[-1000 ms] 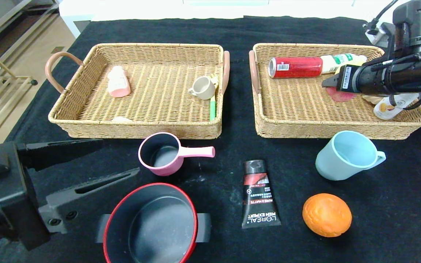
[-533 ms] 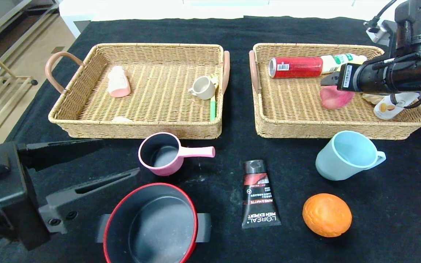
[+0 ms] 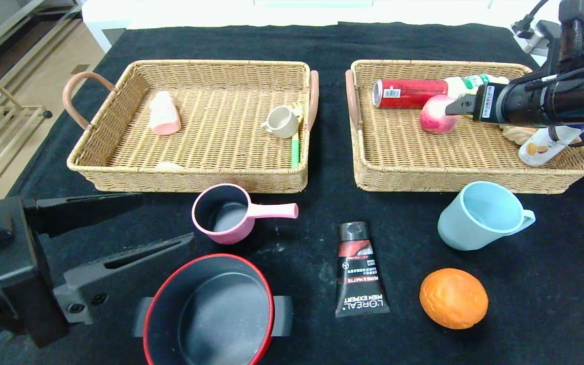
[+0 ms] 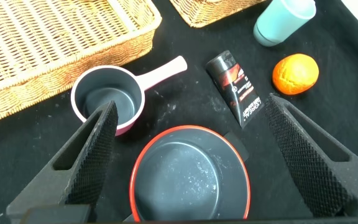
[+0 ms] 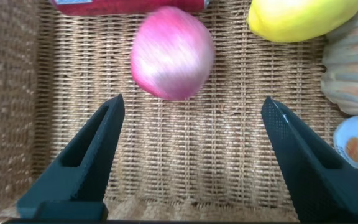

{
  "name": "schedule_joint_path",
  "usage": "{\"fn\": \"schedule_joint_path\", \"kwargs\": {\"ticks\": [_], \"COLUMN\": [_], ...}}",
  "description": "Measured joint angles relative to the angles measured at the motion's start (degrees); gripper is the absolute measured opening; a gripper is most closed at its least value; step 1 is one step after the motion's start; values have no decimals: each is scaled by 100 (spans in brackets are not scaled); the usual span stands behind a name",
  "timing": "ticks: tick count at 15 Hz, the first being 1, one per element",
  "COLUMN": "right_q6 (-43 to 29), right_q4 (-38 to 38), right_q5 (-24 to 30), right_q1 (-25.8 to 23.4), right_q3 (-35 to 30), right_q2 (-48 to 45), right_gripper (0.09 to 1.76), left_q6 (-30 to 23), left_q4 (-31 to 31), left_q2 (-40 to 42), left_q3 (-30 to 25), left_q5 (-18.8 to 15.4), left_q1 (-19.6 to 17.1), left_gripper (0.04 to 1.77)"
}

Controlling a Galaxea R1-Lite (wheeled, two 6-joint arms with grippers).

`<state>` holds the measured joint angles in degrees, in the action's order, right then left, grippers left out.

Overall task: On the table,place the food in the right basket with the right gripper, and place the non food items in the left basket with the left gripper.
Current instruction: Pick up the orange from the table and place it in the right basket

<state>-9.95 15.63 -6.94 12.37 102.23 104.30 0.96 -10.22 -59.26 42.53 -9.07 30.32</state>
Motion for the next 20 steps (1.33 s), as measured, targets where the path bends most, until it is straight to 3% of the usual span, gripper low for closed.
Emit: {"fn": "schedule_joint_path", "kwargs": {"ticks": [5, 10, 15, 20], "right_q6": [0, -212, -1565, -2183], "right_q4": [1161, 2503, 3660, 3775], "right_q5": [-130, -806, -889, -900], "right_q1": [272, 1093, 1907, 2481], "right_q3": [2, -121, -144, -868], "right_q2": [-699, -1563, -2039, -2093], "right_gripper": [165, 168, 169, 170], "left_q6": [116, 138, 134, 138], "left_q4": [-1, -37, -37, -28], "left_q2": [22, 28, 28, 26], "left_q3": [-6, -43, -34, -34], "left_q5": [21, -18, -18, 39], "left_q1": [0, 2, 2, 0], "left_gripper": [172, 172, 172, 172]}}
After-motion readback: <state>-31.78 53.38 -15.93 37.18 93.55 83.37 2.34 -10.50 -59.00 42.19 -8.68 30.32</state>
